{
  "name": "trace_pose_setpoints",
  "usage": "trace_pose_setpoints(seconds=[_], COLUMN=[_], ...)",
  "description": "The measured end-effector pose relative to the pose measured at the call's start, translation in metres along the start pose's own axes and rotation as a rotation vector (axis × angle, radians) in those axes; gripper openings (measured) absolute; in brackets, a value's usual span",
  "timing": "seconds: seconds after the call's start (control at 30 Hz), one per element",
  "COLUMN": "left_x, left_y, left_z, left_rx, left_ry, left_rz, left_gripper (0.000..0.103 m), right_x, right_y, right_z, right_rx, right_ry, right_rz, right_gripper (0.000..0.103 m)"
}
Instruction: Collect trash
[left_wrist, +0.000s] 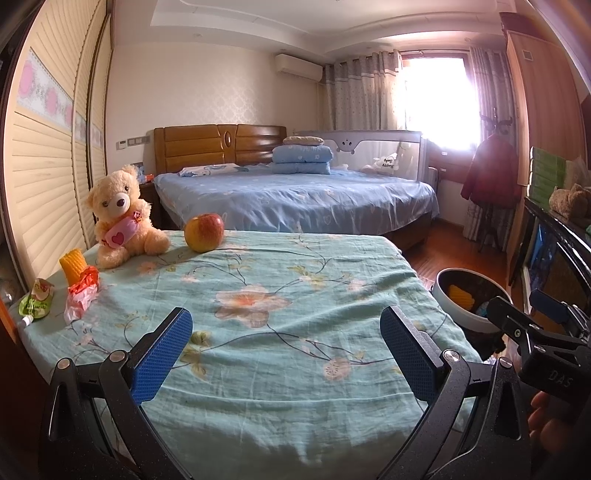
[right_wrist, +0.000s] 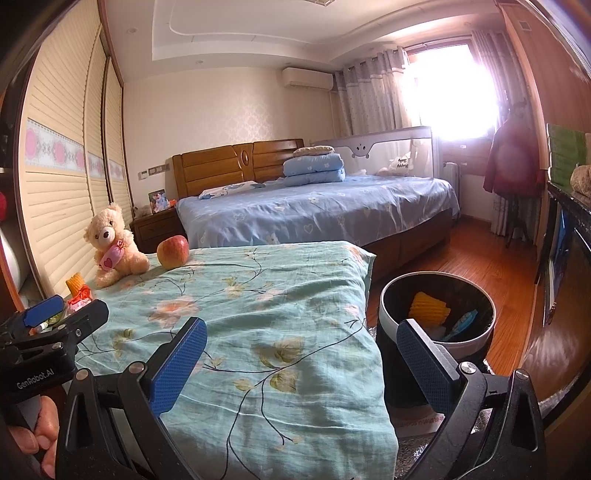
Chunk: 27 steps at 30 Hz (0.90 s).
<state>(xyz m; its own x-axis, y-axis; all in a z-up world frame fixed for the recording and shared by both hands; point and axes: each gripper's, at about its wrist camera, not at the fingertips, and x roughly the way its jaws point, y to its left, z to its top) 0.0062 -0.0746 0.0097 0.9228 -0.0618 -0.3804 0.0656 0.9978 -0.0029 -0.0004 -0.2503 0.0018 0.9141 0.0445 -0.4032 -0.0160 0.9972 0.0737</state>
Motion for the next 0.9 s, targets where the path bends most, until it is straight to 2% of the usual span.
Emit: trace_pose_setpoints(seconds=[0.9], left_x=[0.01], left_y=[-0.0031], left_z=[-0.0002], left_rx=[0.007], left_ry=[0.02], left_rz=[-0.017], left_gripper=[0.103], right_x=[0.0022], right_y=[-0.0023], right_z=[-0.0009], right_rx=[0.01], right_ry=[0.014], right_rz=[0.005], right_gripper=[0.103])
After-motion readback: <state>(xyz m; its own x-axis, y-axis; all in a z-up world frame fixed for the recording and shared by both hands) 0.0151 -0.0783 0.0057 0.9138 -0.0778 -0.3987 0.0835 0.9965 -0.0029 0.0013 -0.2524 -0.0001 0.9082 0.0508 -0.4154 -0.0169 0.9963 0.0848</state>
